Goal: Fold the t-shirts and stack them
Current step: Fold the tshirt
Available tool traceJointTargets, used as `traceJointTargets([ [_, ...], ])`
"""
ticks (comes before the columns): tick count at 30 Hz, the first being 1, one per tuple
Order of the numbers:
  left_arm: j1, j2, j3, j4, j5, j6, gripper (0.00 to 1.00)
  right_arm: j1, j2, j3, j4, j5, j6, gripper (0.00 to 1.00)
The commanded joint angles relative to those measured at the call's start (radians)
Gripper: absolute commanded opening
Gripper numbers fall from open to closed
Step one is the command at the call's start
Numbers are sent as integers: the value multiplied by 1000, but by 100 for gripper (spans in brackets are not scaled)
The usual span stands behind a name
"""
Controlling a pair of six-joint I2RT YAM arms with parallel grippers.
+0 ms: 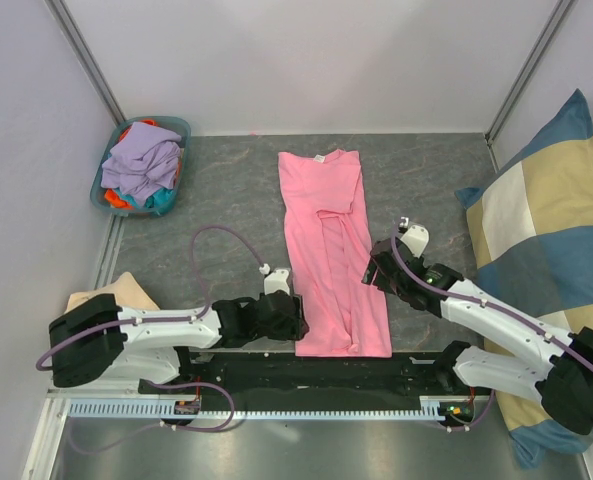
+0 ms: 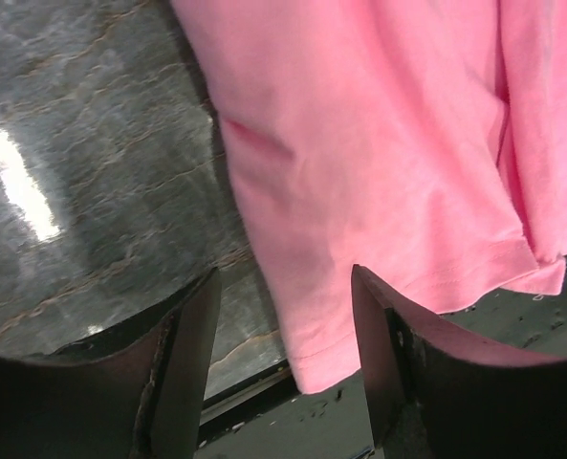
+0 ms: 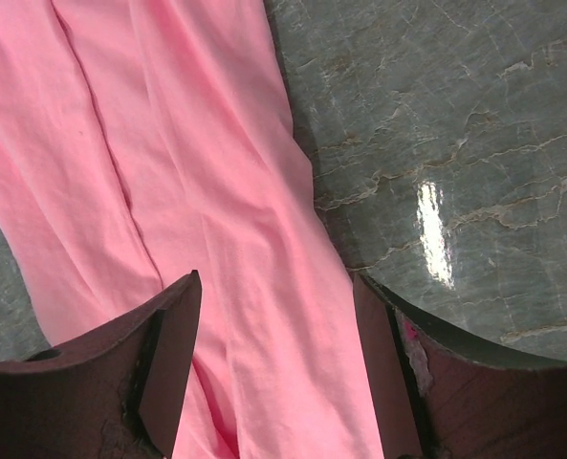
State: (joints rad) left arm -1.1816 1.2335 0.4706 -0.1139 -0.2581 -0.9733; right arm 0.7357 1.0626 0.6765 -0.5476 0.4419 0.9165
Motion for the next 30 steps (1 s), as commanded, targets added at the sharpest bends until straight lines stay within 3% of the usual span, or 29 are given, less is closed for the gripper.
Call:
traceJointTargets([
  [1,-24,46,28,56,-23,-61,63,-1,-24,-15,-15,9,7,73],
  [4,-33,60,30,68,-18,-65,49,1,-27,-21,-17,9,7,73],
  [7,-39,64,30,69,-15,-70,24,1,-27,-25,-18,9,8,73],
  [8,-41,64,26,69,-13,-70,7,1,-26,-25,-18,11,8,73],
  [9,-41,61,25,69,-12,-71,2,-1,-24,-25,-18,11,8,73],
  [15,-50,11,2,37,2,-85,2,1,-15,-25,-14,11,15,73],
  [25,-62,-212,-92,-105,-6,-148,2,1,20,-23,31,17,-11,73],
  [30,-64,-261,-113,-147,-15,-169,2,-1,149,104,58,66,-76,74],
])
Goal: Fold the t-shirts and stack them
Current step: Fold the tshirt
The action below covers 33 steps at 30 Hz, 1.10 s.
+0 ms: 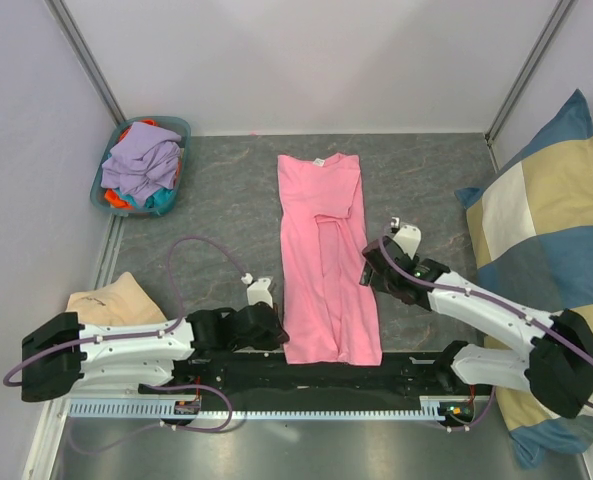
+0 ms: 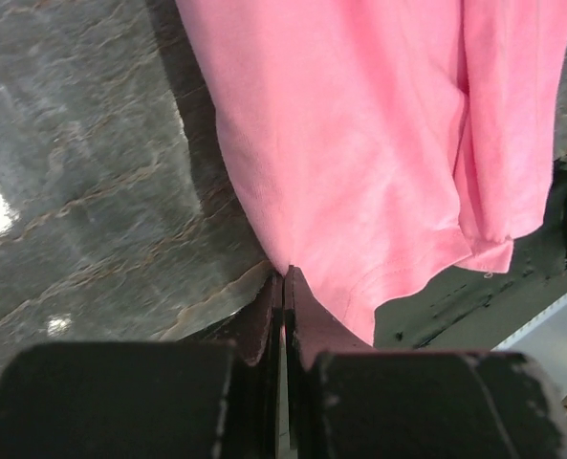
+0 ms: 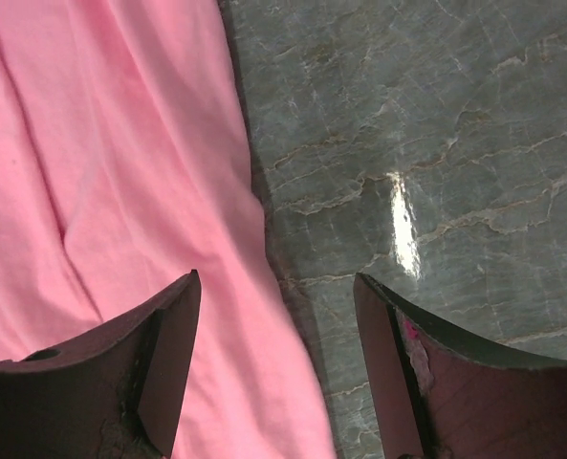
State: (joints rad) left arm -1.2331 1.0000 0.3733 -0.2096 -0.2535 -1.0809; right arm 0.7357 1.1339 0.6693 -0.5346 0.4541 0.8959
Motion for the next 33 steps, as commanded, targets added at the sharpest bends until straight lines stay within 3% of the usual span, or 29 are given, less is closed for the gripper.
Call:
traceJointTargets([
  [1,-12,-27,-17,-54,-20,-65,2,1,101,133,59,72,-77,74],
  [10,-22,-37,-13,-73,-33,-74,2,-74,496,453,229,49,-259,74],
  [19,-26,-54,-27,-93,-38,-93,2,-232,815,789,375,-193,-377,75],
  [26,-28,-67,-42,-100,-46,-114,2,-314,1035,1038,397,-402,-411,77],
  [33,-29,-84,-56,-106,-43,-131,2,-343,1158,1135,346,-451,-376,79],
])
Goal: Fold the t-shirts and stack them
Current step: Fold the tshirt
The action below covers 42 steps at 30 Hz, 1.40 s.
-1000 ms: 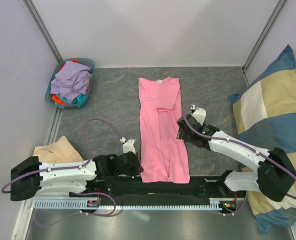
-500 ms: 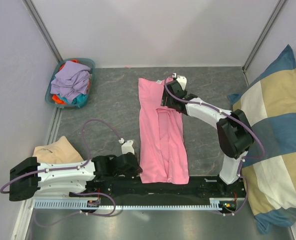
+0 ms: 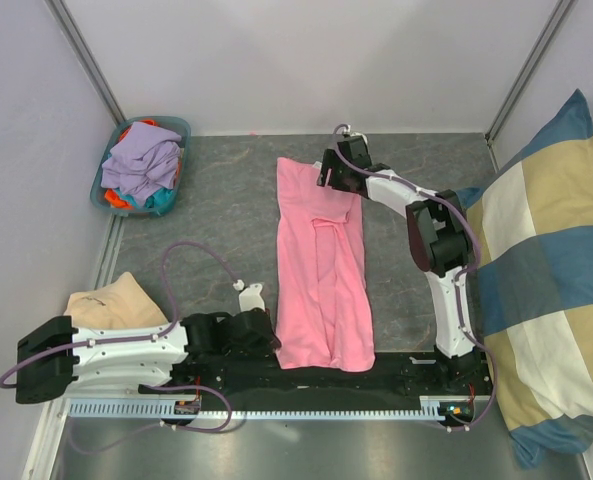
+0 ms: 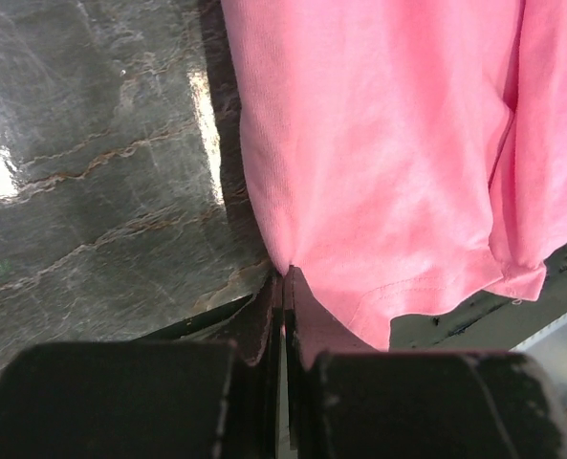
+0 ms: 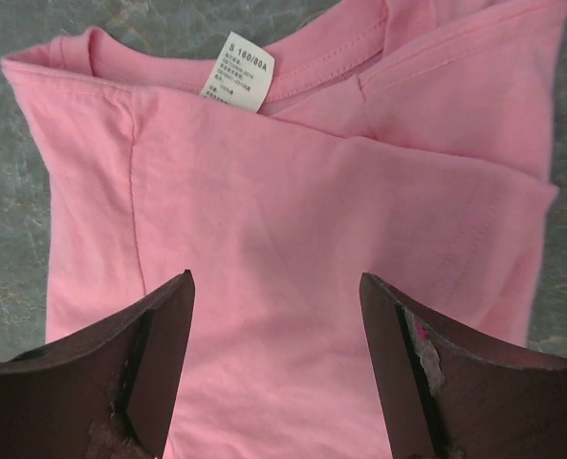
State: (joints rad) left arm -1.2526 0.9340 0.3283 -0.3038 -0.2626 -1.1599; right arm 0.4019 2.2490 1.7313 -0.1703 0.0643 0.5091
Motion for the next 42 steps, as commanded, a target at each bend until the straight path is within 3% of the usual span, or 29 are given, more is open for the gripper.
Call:
traceJointTargets([
  [1,-10,-18,-12,-15,-32,-52,2,-12,66,88,-27,-61,15,79],
  [15,-18,-87,-52,-64,-7,-86,2,-103,244,241,-152,-70,62,80],
  [28,-19,-95,-48,-95,-17,-81,2,-121,282,294,-155,-96,34,82],
  [34,-19,-31,24,-57,-32,-23,13,-120,204,257,-95,-170,3,84],
  [42,-24,51,164,-20,-36,74,20,-120,-14,176,14,-316,-47,87],
])
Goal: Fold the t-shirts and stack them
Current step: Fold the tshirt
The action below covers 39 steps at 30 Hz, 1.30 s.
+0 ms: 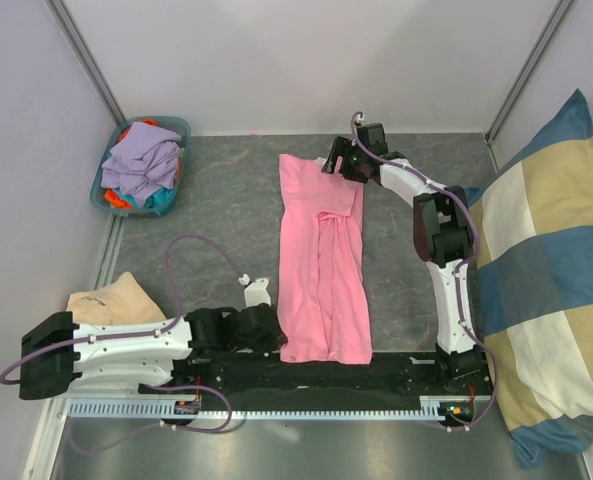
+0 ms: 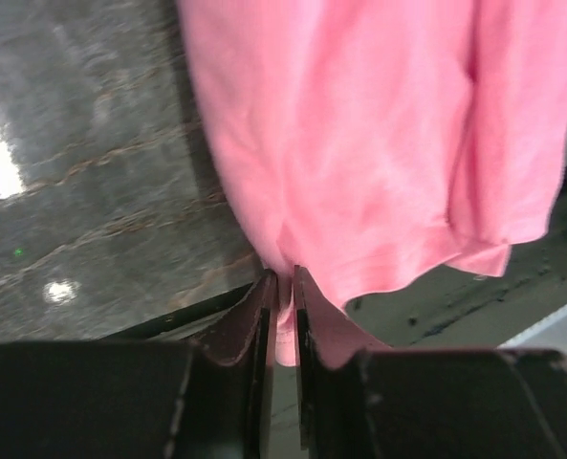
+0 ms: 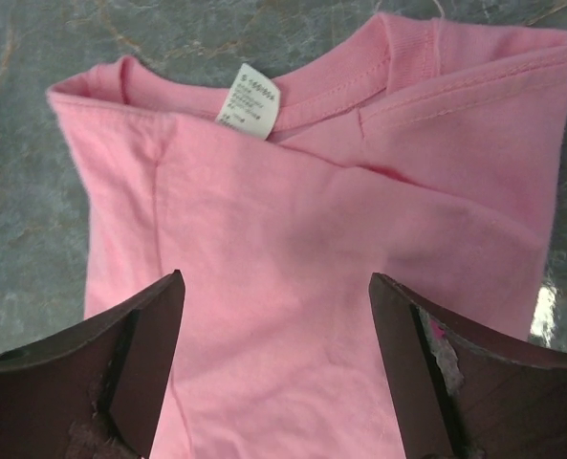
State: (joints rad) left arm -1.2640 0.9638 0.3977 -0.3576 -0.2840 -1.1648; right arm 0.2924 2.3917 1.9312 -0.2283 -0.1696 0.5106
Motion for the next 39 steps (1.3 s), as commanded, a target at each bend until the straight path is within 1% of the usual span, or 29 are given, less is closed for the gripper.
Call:
traceJointTargets([
  [1,-15,26,104,34,-18,85,20,-10,-176,-32,82,-96,-50,88],
  [5,-26,12,128,34,-26,99,20,-10,-287,-69,142,-148,-49,88],
  [8,-37,-8,127,29,-26,97,21,-10,-353,-89,139,-150,-50,89],
  [10,-46,-40,121,11,-29,90,21,-10,-393,-136,133,-134,-47,90],
  [13,-55,-82,107,-30,-35,71,21,-9,-507,-247,142,-101,-46,90],
  [14,-58,-91,102,-40,-37,67,21,-10,-532,-309,145,-91,-43,91],
  [18,-75,-145,87,-112,-46,34,21,-9,-647,-463,146,-51,-37,91],
  [21,-83,-189,81,-161,-69,28,22,1,-742,-575,98,25,-34,91],
  [24,-84,-208,81,-173,-92,39,40,23,-842,-696,58,87,-21,91],
  [25,-83,-203,84,-173,-98,43,41,33,-889,-724,31,103,-20,92],
  [26,-84,-186,93,-172,-103,50,42,40,-914,-780,21,120,-14,92],
  [30,-83,-123,127,-161,-113,71,43,103,-1038,-920,-29,223,11,92],
  [32,-83,-93,138,-152,-113,80,43,122,-1112,-993,-72,249,34,92],
  [37,-83,-86,109,-123,-106,62,43,177,-1308,-1141,-175,298,120,91],
  [39,-84,-97,87,-112,-98,53,43,226,-1386,-1204,-241,330,178,90],
])
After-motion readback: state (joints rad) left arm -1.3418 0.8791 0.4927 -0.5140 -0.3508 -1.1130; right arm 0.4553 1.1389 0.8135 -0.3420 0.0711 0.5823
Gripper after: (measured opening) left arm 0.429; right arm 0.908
